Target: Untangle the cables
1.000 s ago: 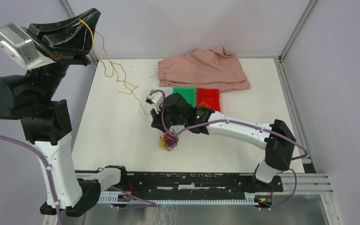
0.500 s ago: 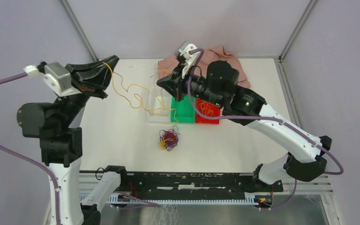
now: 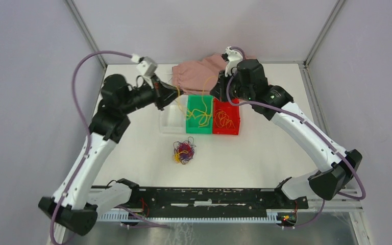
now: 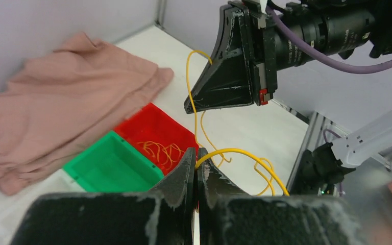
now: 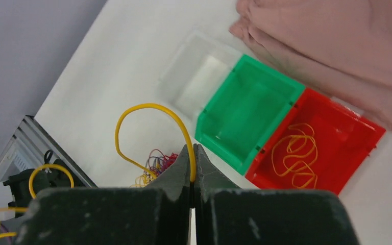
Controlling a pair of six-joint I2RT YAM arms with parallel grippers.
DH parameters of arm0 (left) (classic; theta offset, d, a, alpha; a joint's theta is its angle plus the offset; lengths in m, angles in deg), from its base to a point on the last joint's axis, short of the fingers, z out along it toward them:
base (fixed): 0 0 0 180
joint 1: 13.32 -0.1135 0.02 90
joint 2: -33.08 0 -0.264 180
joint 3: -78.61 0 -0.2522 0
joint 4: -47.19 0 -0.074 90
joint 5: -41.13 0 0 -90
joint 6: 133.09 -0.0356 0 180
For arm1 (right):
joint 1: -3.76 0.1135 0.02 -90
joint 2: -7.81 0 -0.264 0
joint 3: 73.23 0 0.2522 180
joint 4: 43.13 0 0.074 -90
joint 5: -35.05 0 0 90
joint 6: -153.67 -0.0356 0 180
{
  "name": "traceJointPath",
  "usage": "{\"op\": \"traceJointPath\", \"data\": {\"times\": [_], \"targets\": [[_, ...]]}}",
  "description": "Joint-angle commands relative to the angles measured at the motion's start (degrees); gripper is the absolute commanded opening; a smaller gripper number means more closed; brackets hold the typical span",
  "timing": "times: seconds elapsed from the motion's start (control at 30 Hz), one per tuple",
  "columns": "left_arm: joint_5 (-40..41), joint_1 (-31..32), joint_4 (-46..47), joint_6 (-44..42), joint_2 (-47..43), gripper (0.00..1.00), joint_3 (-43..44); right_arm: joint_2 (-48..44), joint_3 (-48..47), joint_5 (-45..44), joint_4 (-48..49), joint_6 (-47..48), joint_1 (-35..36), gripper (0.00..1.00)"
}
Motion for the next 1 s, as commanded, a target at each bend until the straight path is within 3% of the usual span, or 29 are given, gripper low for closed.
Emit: {"op": "traceJointPath", "data": {"times": [0.0,0.13,0.33,0.43,0.57,0.73,0.97], "targets": [[5.0,6.1,-2.1,-3.8,9.7,0.03,7.3,-4.4,0.8,1.2,-2.4,-2.8,-4.9,0.00],[8.0,11.8,-3.8,-8.0,20.2,0.03,15.0,-3.6,1.5,-1.4,-6.9,-1.9,-8.0,0.00],[11.1,17.6,-6.3,-11.3,36.6,0.06,26.4,-3.4,5.6,-3.8,-5.1,-2.6,-11.6,0.00],[12.4,18.2,-9.7,-12.7,42.8,0.27,30.7,-2.1,6.3,-4.6,-4.8,-2.7,-14.0,0.00],[14.8,18.8,-17.0,-17.4,49.0,0.68,36.4,-0.1,6.9,-5.6,-4.2,-4.1,-17.8,0.00],[16.7,18.7,-25.3,-23.4,50.2,0.88,37.7,3.0,7.0,-2.0,-1.5,-7.1,-20.5,0.00],[20.0,15.4,-26.1,-26.1,41.6,1.00,28.3,5.9,6.4,-0.9,-0.4,-9.0,-20.5,0.00]]}}
